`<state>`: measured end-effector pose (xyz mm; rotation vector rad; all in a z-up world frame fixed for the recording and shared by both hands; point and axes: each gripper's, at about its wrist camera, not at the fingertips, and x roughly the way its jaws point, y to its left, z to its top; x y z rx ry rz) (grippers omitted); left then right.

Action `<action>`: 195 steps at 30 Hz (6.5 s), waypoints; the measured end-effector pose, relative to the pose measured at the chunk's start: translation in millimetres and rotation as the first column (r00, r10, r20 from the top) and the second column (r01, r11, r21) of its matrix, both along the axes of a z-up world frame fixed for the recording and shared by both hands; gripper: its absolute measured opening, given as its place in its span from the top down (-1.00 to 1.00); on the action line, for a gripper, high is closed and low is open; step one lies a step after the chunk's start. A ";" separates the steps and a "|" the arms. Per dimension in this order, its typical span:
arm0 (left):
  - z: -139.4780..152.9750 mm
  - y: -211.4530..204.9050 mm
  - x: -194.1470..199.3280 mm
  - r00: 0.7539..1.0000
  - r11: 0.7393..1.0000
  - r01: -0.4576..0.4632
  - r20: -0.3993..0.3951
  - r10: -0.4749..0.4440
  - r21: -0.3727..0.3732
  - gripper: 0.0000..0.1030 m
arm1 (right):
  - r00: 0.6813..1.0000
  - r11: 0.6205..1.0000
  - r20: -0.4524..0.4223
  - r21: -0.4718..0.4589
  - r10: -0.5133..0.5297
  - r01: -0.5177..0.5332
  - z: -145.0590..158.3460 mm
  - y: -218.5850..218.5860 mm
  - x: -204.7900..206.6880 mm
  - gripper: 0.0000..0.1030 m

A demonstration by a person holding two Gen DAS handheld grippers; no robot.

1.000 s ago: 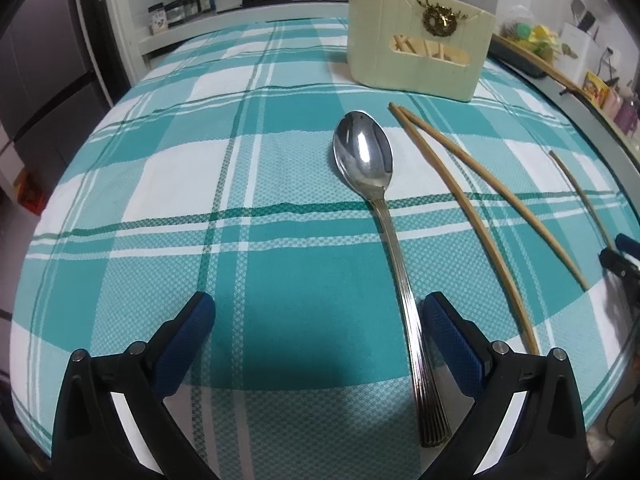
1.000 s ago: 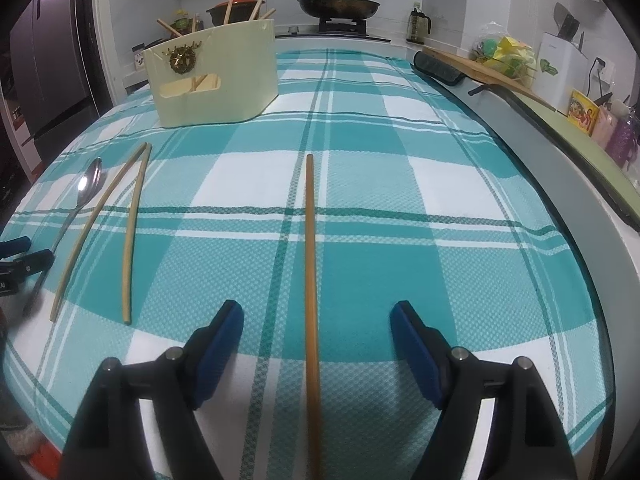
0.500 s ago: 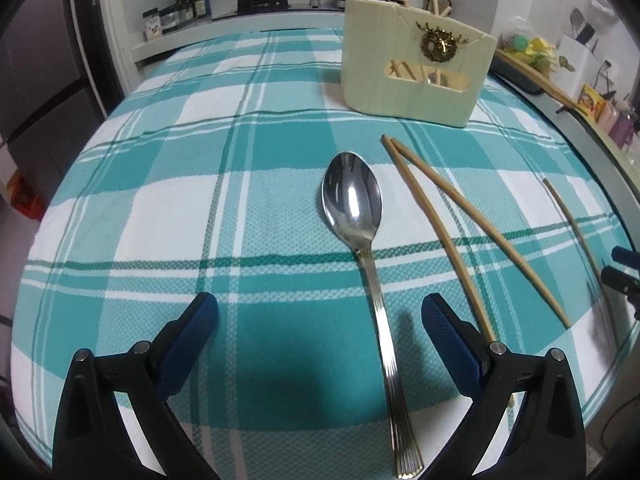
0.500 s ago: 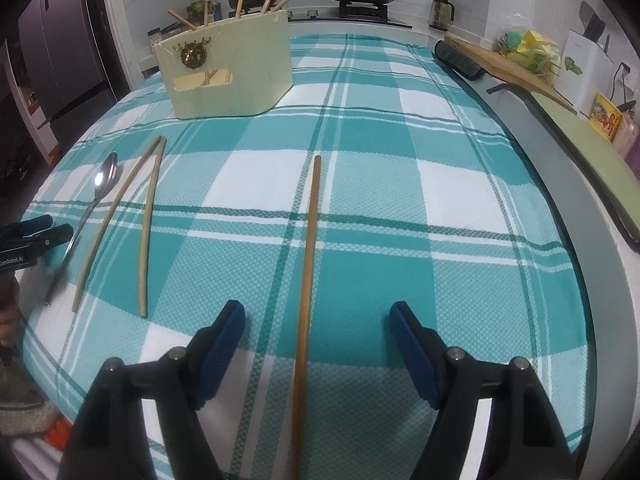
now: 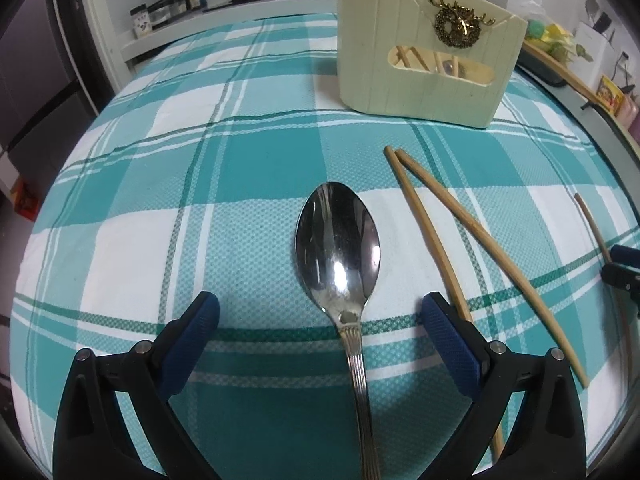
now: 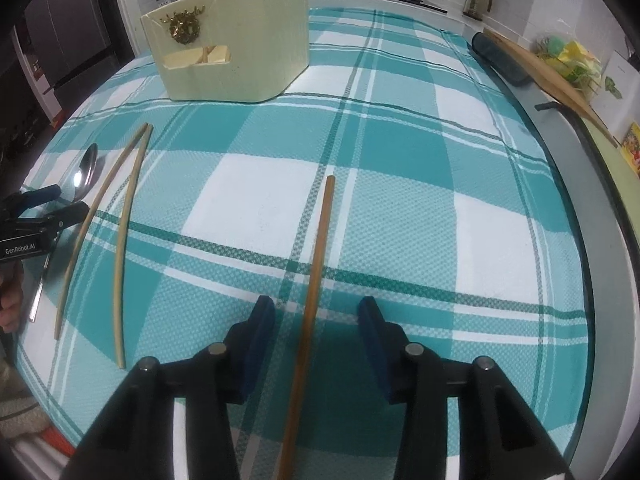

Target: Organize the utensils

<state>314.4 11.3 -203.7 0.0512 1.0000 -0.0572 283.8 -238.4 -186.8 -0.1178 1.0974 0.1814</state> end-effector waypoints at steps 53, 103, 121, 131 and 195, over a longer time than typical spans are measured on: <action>199.2 40.3 -91.4 0.892 0.945 0.201 0.448 -0.067 -0.259 0.22 | 0.864 0.970 0.500 0.231 -0.055 -0.072 185.8 16.1 -76.7 0.90; 199.2 -17.9 193.9 0.962 0.959 0.177 0.245 -0.121 -0.223 -0.50 | 0.967 0.947 0.248 0.320 -0.059 -0.024 167.3 47.8 214.5 0.23; 135.9 29.0 -45.3 0.975 0.972 0.205 0.110 -0.193 -0.113 -0.83 | 0.949 0.993 0.315 0.103 0.016 -0.052 147.8 8.3 1.1 0.22; 52.5 -6.3 -89.5 0.997 0.981 0.073 0.044 -0.066 -0.181 -0.83 | 0.958 0.985 0.277 0.169 -0.069 0.022 52.8 18.9 -102.2 0.22; 9.1 -39.5 -61.8 0.987 0.991 0.127 0.098 -0.124 -0.033 0.45 | 0.958 0.977 0.202 0.013 0.205 -0.212 -2.4 108.6 -64.3 0.87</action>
